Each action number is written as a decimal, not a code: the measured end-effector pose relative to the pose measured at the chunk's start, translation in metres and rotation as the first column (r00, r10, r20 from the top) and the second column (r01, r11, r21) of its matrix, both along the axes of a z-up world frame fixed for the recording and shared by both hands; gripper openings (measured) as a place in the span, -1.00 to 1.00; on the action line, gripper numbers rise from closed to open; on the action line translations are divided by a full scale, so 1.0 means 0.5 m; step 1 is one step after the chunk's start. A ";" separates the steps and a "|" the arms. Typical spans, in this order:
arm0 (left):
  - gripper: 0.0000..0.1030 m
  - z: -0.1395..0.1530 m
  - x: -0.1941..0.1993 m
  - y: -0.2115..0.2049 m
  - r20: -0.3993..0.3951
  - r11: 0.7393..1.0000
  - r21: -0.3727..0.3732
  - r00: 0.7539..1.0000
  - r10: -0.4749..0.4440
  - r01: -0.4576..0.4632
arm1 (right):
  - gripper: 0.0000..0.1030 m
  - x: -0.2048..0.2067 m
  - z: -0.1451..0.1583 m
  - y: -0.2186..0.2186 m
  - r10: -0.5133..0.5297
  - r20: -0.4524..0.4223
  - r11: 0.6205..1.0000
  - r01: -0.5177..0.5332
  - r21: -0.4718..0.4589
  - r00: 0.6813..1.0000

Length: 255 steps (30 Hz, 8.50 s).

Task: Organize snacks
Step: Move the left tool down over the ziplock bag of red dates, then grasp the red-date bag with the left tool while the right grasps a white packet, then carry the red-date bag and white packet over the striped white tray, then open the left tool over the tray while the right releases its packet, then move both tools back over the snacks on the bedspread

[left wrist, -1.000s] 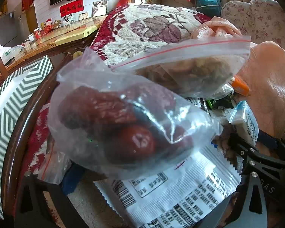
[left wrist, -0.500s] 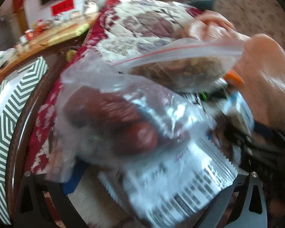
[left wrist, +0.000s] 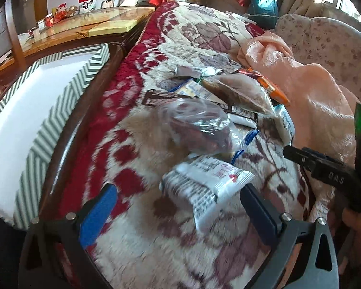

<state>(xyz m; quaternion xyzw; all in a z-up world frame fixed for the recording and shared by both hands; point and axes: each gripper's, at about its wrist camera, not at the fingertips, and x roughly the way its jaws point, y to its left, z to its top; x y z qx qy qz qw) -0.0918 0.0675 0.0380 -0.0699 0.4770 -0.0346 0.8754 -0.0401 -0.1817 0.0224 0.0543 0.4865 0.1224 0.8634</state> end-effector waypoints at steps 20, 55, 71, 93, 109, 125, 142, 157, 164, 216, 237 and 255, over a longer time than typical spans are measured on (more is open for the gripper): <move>1.00 0.008 0.000 0.021 -0.030 0.999 -0.023 0.999 0.035 -0.035 | 0.59 0.000 -0.004 0.046 0.128 -0.021 0.992 -0.128 0.004 0.992; -0.18 0.003 0.101 0.021 -0.023 0.995 -0.101 1.000 0.000 -0.002 | 0.59 -0.037 0.012 0.142 0.348 0.012 0.937 -0.347 -0.032 0.937; -0.19 0.045 0.055 0.110 0.048 0.991 -0.048 0.991 0.127 -0.125 | 0.59 -0.059 0.025 0.303 0.684 -0.007 0.728 -0.684 -0.052 0.729; -0.18 0.025 0.043 0.124 0.039 0.987 -0.045 0.987 0.156 -0.155 | 0.01 -0.040 0.010 0.339 0.715 -0.056 0.689 -0.716 -0.114 0.697; -0.18 0.059 0.027 0.117 0.085 0.983 0.021 0.980 0.181 -0.183 | 0.01 -0.034 0.070 0.327 0.622 0.028 0.781 -0.616 -0.107 0.783; -0.18 0.101 0.014 0.217 0.113 0.957 0.036 0.953 0.282 -0.288 | 0.01 -0.007 0.101 0.424 0.660 0.038 0.748 -0.652 -0.124 0.750; -0.18 0.111 0.022 0.321 0.097 0.927 0.032 0.924 0.370 -0.375 | 0.01 -0.001 0.124 0.531 0.718 0.046 0.694 -0.709 -0.131 0.694; -0.18 0.071 0.060 0.445 -0.007 0.876 -0.075 0.879 0.477 -0.476 | 0.01 0.055 0.138 0.677 0.759 0.061 0.651 -0.751 -0.111 0.648; -0.18 0.036 0.068 0.486 -0.064 0.842 -0.092 0.847 0.527 -0.531 | 0.01 0.101 0.121 0.734 0.759 0.052 0.651 -0.754 -0.092 0.649; 0.76 0.093 0.043 0.292 0.020 0.898 0.009 0.898 0.439 -0.439 | 0.22 0.070 0.096 0.318 0.471 0.037 0.881 -0.472 0.036 0.881; 0.76 0.055 0.053 0.175 -0.051 0.940 0.038 0.939 0.340 -0.338 | 0.24 0.008 0.046 0.282 0.533 -0.035 0.843 -0.527 0.111 0.845; 0.79 0.074 0.048 0.120 -0.020 0.945 0.104 0.949 0.315 -0.312 | 0.24 0.006 0.007 0.340 0.563 -0.069 0.826 -0.561 0.045 0.823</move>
